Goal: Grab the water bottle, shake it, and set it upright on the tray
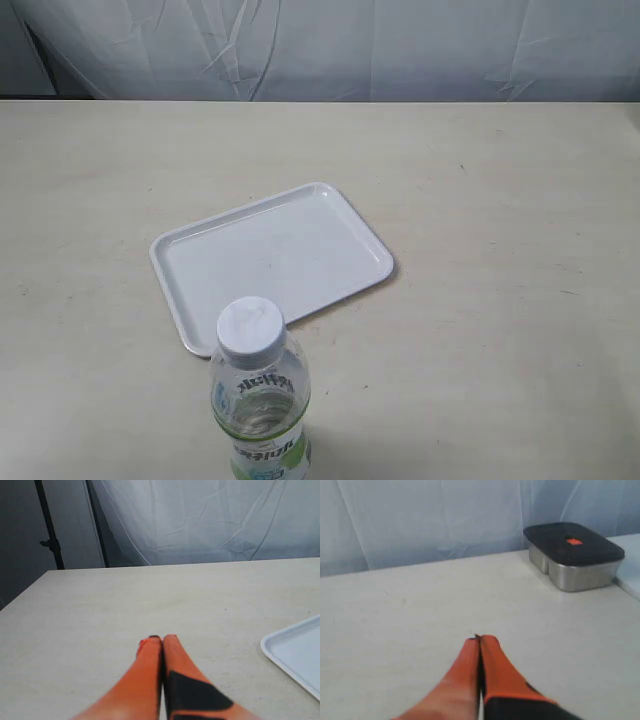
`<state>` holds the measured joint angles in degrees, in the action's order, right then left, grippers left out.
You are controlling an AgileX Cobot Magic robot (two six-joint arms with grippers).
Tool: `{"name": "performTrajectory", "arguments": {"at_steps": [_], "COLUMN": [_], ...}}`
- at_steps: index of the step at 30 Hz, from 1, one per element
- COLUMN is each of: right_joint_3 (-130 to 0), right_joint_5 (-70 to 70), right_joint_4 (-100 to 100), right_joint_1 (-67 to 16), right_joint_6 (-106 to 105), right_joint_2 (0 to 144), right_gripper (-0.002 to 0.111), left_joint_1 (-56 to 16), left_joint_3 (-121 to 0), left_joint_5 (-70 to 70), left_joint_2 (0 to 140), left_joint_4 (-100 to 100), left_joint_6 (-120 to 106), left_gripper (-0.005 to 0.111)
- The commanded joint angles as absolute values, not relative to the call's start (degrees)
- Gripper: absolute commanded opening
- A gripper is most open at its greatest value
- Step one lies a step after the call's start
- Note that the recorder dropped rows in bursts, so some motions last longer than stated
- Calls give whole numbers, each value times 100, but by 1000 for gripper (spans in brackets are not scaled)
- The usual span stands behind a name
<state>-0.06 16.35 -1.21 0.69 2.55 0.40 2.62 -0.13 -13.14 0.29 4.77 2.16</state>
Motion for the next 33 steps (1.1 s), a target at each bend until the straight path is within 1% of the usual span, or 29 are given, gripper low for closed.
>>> {"name": "performTrajectory", "arguments": {"at_steps": [1, 4, 8, 10, 13, 16, 19, 22, 25, 26, 27, 28, 29, 30, 31, 32, 33], "right_joint_3": [0, 0, 0, 0, 0, 0, -101, -689, -1636, -2282, -2581, -3034, -3220, -3383, -3400, -3400, -3400], "right_joint_5": [124, -865, -1991, -1936, -1218, -501, -688, -685, -432, -418, -476, -589, -678, -1125, -1435, -1873, -2023], "right_joint_4": [742, 1978, 2897, 3064, 2643, 1480, 474, -397, -1919, -2965, -3378, -3962, -4209, -4753, -5127, -5871, -6348], "right_joint_1": [113, 113, 113, 113, 113, 113, 44, -164, -506, -810, -988, -1366, -1606, -2074, -2338, -2834, -3057], "right_joint_6": [553, 1037, 1306, 2154, 4199, 5449, 5745, 5733, 5721, 5721, 5721, 5721, 5738, 5760, 5803, 6189, 6518], "right_joint_2": [0, 0, 0, 0, 0, 0, 0, 154, 999, 1791, 2185, 2831, 3138, 3604, 3830, 4185, 4393], "right_gripper": [-1, -1, -1, -1, -1, -1, -1, -1, -1, -1, -1, -1, -1, -1, -1, 2, 7], "left_joint_1": [270, 270, 270, 270, 270, 270, 270, 270, 270, 270, 270, 270, 270, 270, 270, 270, 270], "left_joint_3": [0, 0, 0, 0, 0, 0, 0, 0, 0, 0, 0, 0, 0, 0, 0, 0, 0], "left_joint_5": [-1290, -1290, -1290, -1290, -1290, -1290, -1290, -1290, -1290, -1290, -1290, -1290, -1290, -1290, -1290, -1290, -1290], "left_joint_2": [0, 0, 0, 0, 0, 0, 0, 0, 0, 0, 0, 0, 0, 0, 0, 0, 0], "left_joint_4": [482, 482, 482, 482, 482, 482, 482, 482, 482, 482, 482, 482, 482, 482, 482, 482, 482], "left_joint_6": [261, 261, 261, 261, 261, 261, 261, 261, 261, 261, 261, 261, 261, 261, 261, 261, 261], "left_gripper": [0, 0, 0, 0, 0, 0, 0, 0, 0, 0, 0, 0, 0, 0, 0, 0, 0]}}
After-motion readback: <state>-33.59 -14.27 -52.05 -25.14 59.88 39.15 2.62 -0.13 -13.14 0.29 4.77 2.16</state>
